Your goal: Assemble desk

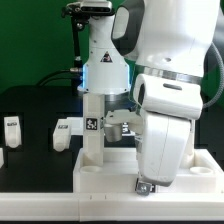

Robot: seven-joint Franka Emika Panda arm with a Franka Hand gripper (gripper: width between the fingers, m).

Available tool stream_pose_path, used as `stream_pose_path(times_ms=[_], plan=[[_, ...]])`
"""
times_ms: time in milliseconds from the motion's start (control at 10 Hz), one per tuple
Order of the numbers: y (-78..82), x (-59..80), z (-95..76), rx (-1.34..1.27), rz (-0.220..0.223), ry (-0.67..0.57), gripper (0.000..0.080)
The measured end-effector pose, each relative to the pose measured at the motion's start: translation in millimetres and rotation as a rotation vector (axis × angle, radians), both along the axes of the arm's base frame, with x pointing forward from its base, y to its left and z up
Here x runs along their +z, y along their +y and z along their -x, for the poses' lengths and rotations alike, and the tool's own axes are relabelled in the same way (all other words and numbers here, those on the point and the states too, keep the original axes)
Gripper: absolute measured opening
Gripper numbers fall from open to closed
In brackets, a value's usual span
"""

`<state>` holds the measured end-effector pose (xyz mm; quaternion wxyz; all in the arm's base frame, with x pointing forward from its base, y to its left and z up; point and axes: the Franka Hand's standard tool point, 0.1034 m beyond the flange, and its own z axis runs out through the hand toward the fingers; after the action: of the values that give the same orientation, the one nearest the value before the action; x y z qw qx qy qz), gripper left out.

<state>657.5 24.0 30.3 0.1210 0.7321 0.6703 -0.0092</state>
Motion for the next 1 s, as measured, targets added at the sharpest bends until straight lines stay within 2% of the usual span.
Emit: stream_pose_path(times_ms=[200, 300, 400, 500, 600, 700, 800, 900, 1000], plan=[[-0.2, 0.0, 0.0, 0.008, 0.005, 0.001, 0.0057], [-0.8, -0.1, 0.1, 0.007, 0.005, 0.001, 0.0139], [-1.6, -0.2, 0.2, 0.005, 0.005, 0.001, 0.0275], [-2.1, -0.1, 0.2, -0.014, 0.002, -0.003, 0.0275], [-3.7, 2.9, -0.9, -0.031, 0.002, -0.006, 0.0464], [-9.4, 20.4, -0.5, -0.040, 0.009, 0.009, 0.0464], [-15.1, 39.3, 2.3, -0.078, 0.001, 0.001, 0.0612], [-18.4, 42.1, 5.7, -0.143, -0.010, -0.011, 0.0640], [-18.1, 39.2, 6.5, -0.214, -0.019, -0.021, 0.0640]])
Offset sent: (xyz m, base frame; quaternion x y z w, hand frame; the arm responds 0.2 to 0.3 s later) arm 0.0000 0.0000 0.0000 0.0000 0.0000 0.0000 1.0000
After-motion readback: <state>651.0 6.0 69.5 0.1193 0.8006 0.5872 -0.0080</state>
